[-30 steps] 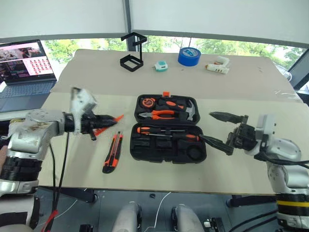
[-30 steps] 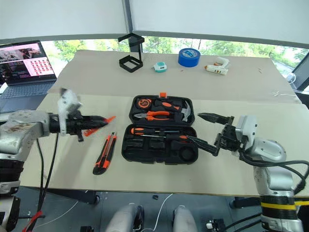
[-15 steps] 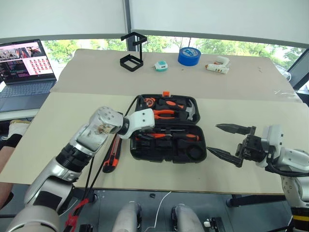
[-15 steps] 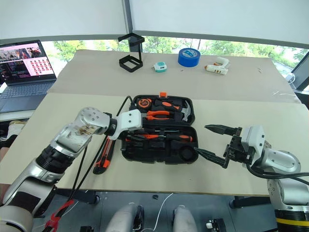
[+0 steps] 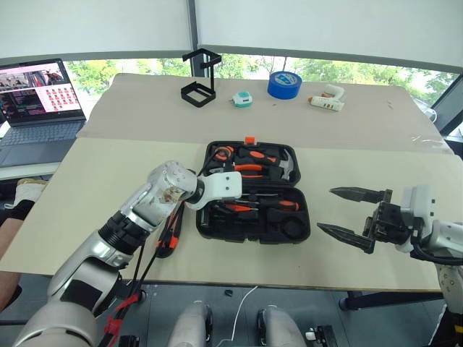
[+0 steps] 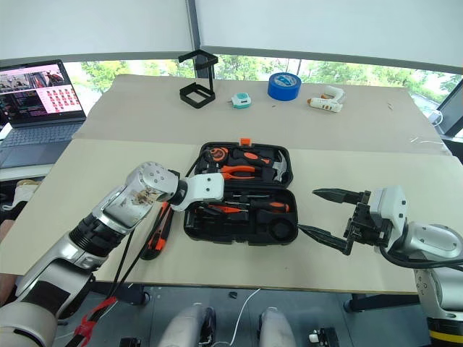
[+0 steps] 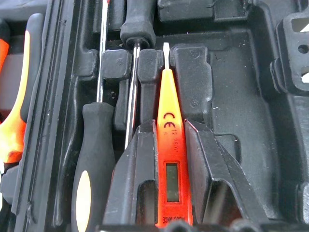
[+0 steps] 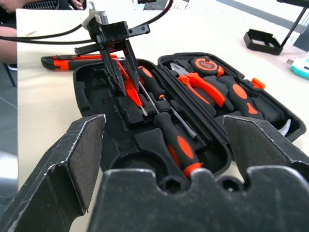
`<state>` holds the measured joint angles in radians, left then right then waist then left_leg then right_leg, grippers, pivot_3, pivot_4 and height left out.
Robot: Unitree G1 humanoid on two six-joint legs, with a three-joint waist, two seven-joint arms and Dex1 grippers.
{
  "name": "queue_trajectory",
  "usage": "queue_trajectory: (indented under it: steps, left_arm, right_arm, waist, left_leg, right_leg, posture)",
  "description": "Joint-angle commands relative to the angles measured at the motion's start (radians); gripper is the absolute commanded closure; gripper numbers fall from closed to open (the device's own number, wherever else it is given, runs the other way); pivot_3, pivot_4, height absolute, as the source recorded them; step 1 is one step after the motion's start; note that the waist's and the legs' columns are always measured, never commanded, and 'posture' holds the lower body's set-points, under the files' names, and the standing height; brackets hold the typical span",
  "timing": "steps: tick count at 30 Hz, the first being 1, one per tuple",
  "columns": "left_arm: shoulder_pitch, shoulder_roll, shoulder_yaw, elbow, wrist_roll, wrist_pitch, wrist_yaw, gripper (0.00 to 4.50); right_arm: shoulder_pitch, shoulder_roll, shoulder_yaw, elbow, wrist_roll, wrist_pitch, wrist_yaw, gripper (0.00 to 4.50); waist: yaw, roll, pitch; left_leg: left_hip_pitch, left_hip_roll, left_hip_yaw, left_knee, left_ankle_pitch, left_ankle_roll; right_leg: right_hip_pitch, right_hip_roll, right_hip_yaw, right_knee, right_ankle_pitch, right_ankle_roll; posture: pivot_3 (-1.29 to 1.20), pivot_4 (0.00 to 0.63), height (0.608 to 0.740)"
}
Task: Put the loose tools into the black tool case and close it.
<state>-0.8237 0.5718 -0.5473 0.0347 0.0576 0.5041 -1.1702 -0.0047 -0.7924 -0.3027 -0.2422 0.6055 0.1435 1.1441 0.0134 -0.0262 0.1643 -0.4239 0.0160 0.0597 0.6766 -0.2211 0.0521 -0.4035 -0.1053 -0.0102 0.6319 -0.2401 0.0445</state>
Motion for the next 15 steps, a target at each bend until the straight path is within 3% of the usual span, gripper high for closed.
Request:
queue_trajectory:
  steps: [1, 6, 10, 12, 15]
  left_arm:
    - [0.000, -0.017, -0.034, 0.035, 0.028, 0.009, -0.019, 4.12]
    - [0.000, -0.032, -0.047, 0.074, 0.022, 0.033, -0.071, 4.12]
    - [0.012, -0.066, 0.017, 0.073, -0.014, 0.048, -0.044, 4.12]
    - [0.019, -0.070, 0.049, 0.063, -0.034, 0.031, -0.045, 3.11]
    - [0.020, -0.090, 0.123, 0.053, -0.080, -0.005, -0.031, 2.08]
  right_arm:
    - [-0.011, -0.008, -0.015, -0.042, 0.027, 0.023, -0.006, 0.00]
    - [-0.040, -0.009, 0.000, -0.045, 0.034, 0.055, -0.005, 0.00]
    - [-0.051, -0.002, 0.008, -0.044, 0.029, 0.062, -0.004, 0.00]
    - [-0.052, 0.000, 0.008, -0.044, 0.028, 0.064, -0.003, 0.00]
    - [-0.053, 0.001, 0.007, -0.042, 0.029, 0.067, -0.001, 0.00]
  waist:
    - [0.002, 0.000, 0.000]
    - [0.002, 0.001, 0.000]
    - [0.002, 0.001, -0.001]
    - [0.003, 0.001, -0.001]
    - [0.008, 0.001, -0.001]
  left_leg:
    - [0.000, 0.000, 0.000, 0.000, 0.000, 0.000]
    - [0.000, 0.000, 0.000, 0.002, 0.000, 0.000]
    - [0.000, 0.000, 0.000, 0.001, 0.000, 0.000]
    - [0.000, 0.000, -0.001, 0.002, 0.000, 0.000]
    - [0.000, 0.000, -0.001, 0.002, 0.000, 0.001]
  right_leg:
    - [0.000, 0.000, 0.000, 0.000, 0.000, 0.000]
    - [0.001, 0.000, 0.000, 0.000, 0.000, 0.001]
    - [0.001, 0.000, 0.000, 0.000, 0.000, 0.001]
    - [0.001, -0.001, 0.000, 0.000, 0.000, 0.001]
    - [0.001, -0.001, 0.000, 0.000, 0.001, 0.001]
  posture:
    - [0.00, 0.150, 0.740]
    - [0.00, 0.150, 0.740]
    - [0.00, 0.150, 0.740]
    - [0.00, 0.150, 0.740]
    - [0.00, 0.150, 0.740]
